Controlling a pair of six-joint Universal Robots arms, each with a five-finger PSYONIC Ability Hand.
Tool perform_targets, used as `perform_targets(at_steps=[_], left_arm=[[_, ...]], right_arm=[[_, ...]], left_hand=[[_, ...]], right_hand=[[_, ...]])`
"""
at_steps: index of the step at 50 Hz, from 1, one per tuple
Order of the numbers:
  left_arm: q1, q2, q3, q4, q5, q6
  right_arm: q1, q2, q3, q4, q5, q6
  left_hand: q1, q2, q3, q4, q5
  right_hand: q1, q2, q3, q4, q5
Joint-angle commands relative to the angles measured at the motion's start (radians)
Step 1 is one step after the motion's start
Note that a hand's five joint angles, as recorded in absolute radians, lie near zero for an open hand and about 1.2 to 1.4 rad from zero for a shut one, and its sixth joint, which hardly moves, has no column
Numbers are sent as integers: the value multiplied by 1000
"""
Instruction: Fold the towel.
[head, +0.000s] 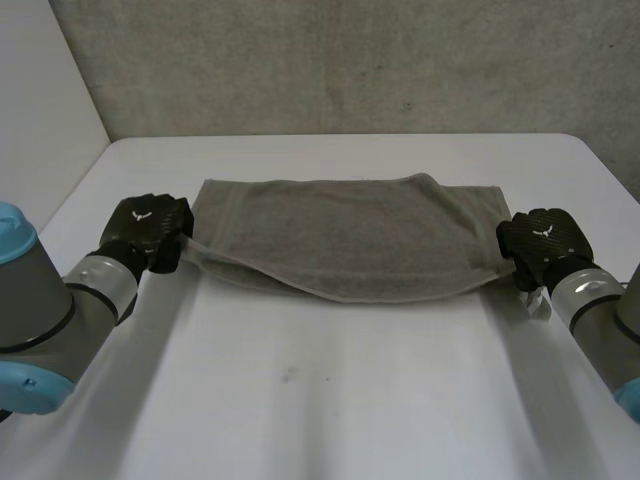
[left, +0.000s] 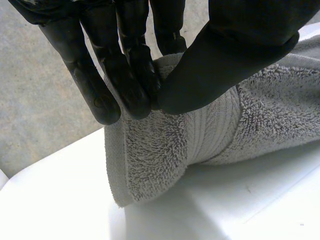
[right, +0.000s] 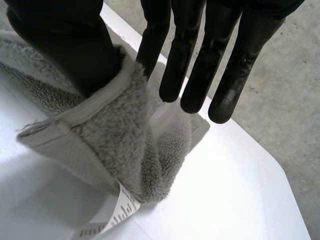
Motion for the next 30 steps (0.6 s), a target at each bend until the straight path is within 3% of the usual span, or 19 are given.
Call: perform_targets(at_steps=[1,11,18,21,30], left_arm=[[-3,3,-10,-2,-1,0],[-1,59,-10,-20,-1,8],[6,245,16,-103,1,9],[23,407,103,-253,1,9],[31,458,338,-597,2,11]], right_arm=[[-35,-37,12,38,-63,-1],[-112,-48,-69,199,-73,-51],[-126,-232,-249,489,-138,-54],[-143,-293,-474,773,-198,-67],[-184,-278,-809,1130,-208,-197]], left_hand=[[233,178,179,179,182],[233,178,179,179,182],[233,178,179,179,182],[233,178,179,179,182],[233,178,179,179,182]], right_hand=[[262,405,409,409,417],[262,405,409,409,417],[262,405,409,409,417],[262,405,409,409,417],[262,405,409,409,417]])
